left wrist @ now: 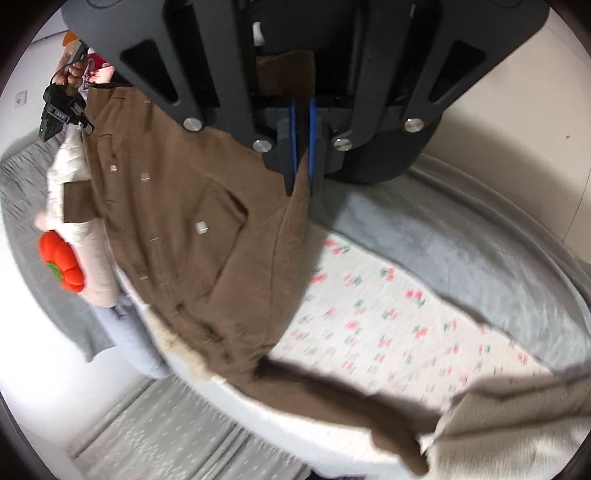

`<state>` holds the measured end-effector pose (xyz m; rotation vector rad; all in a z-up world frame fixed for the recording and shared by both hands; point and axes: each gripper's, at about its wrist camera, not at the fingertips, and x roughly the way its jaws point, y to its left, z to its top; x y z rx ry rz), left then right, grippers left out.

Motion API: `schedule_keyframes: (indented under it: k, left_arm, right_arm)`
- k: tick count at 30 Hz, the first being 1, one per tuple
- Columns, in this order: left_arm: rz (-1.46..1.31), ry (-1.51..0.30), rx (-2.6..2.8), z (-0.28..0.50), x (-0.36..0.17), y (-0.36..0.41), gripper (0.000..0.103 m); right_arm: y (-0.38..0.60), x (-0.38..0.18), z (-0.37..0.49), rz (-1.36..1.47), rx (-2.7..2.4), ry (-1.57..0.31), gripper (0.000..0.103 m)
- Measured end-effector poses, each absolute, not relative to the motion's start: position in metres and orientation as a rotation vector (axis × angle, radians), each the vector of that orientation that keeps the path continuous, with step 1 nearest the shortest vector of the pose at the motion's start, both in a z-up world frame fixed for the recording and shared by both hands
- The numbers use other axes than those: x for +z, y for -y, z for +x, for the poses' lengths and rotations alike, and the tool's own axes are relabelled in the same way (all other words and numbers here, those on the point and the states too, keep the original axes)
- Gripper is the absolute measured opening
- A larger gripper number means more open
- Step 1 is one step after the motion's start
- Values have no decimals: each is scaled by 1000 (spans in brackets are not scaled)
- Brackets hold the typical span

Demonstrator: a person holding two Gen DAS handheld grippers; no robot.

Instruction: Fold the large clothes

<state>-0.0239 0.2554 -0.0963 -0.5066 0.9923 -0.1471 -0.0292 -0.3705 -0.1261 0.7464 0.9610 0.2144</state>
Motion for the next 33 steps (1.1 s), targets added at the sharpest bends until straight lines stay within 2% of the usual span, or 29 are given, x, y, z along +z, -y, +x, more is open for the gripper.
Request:
schedule_keyframes:
  k: [2,4,7,9,12,13,15,17,18,19,20,21,22,23,27,33]
  left_arm:
    - [-456,-979,-142,-30,-83,-251,6]
    - [-409,-1008,-127,-31,-84,-249,6]
    - [-363,-1104,-55,-31,-114,-253,3]
    - [-315,-1097,-32,-35,-122,-251,4]
    - [-264,-1083,-15,-34,-110,-246,5]
    - [-230,-1069,-1,-34,-105,-245,5]
    - [-169,-1043,44,-33,-94,-248,15]
    - [-178,-1006,75,-27,-84,-257,54]
    - [-198,-980,86,-23,-79,-262,60]
    - [-218,-948,98,-19,-73,-267,65]
    - [-230,-923,110,-14,-68,-271,67]
    - [-227,-904,124,-6,-62,-274,70]
    - [-213,-884,148,3,-57,-278,78]
    - [-193,-869,184,13,-53,-281,82]
    - [-123,-840,263,59,-41,-291,82]
    - [-230,-818,262,146,-45,-325,82]
  right_arm:
    - [374,-95,-37,667,171,-922,5]
    - [381,-89,-39,640,168,-931,5]
    - [384,-120,-31,598,100,-1054,5]
    - [376,-145,-26,512,11,-1145,6]
    - [376,-144,-24,499,-30,-1123,10]
    - [374,-137,-22,468,-46,-1115,15]
    - [368,-121,-23,384,-73,-1102,19]
    - [360,-103,-15,308,-93,-1068,32]
    - [356,-95,-10,294,-91,-1052,38]
    - [356,-88,-4,288,-86,-1030,53]
    - [353,-81,2,282,-82,-1012,63]
    - [348,-74,11,273,-74,-994,65]
    - [345,-71,13,267,-64,-985,67]
    - [342,-66,23,260,-51,-976,69]
    - [318,-56,58,211,-43,-971,73]
    - [275,-59,101,130,41,-985,74]
